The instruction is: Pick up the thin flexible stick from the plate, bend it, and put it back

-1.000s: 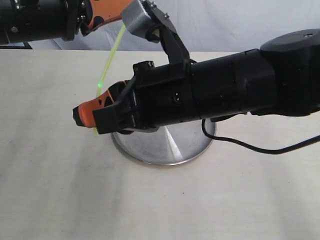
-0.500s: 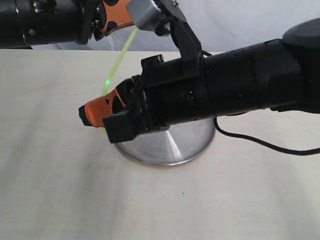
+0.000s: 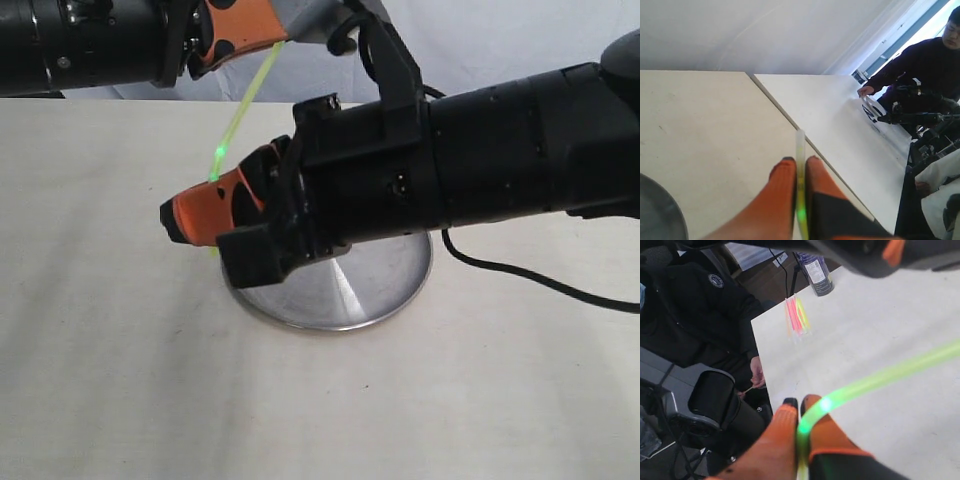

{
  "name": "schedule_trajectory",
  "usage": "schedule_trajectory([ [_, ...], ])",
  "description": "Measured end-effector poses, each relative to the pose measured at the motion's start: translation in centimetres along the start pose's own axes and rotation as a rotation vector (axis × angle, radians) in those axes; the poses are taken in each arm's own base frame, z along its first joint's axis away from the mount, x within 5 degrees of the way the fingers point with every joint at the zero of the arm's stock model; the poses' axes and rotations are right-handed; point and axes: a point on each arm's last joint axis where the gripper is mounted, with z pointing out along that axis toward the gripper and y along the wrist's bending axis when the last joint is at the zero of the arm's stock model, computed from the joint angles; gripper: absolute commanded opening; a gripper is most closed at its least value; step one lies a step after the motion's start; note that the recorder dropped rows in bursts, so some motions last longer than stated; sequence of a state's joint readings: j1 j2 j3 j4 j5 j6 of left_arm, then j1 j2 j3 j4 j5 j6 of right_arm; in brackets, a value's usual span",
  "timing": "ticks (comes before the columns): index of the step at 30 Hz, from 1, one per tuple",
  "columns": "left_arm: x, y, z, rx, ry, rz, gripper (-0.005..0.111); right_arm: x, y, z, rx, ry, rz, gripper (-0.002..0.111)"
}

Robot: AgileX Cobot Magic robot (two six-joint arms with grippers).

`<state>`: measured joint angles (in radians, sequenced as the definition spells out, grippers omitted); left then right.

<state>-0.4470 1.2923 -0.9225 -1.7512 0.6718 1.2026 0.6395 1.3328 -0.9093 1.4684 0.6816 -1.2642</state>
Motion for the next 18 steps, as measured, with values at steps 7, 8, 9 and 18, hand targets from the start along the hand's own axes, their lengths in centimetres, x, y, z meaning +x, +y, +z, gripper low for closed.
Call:
schedule_trajectory([
  [7,0.4,0.6,0.6,0.002,0.023,-0.026,0.000,-0.1,-0.3,0.0,0.028,-0.006,-0.002,-0.001],
  [8,0.4,0.7,0.6,0.001,0.023,-0.029,0.000,-0.1,-0.3,0.0,0.030,-0.007,-0.002,-0.001],
  [9,0.5,0.8,0.7,-0.001,0.027,-0.032,0.000,-0.1,-0.3,0.0,0.031,-0.007,-0.002,-0.001],
  [18,1.0,2.2,1.8,-0.021,0.056,-0.068,0.000,-0.4,-0.6,-0.2,0.093,-0.038,-0.002,-0.001],
])
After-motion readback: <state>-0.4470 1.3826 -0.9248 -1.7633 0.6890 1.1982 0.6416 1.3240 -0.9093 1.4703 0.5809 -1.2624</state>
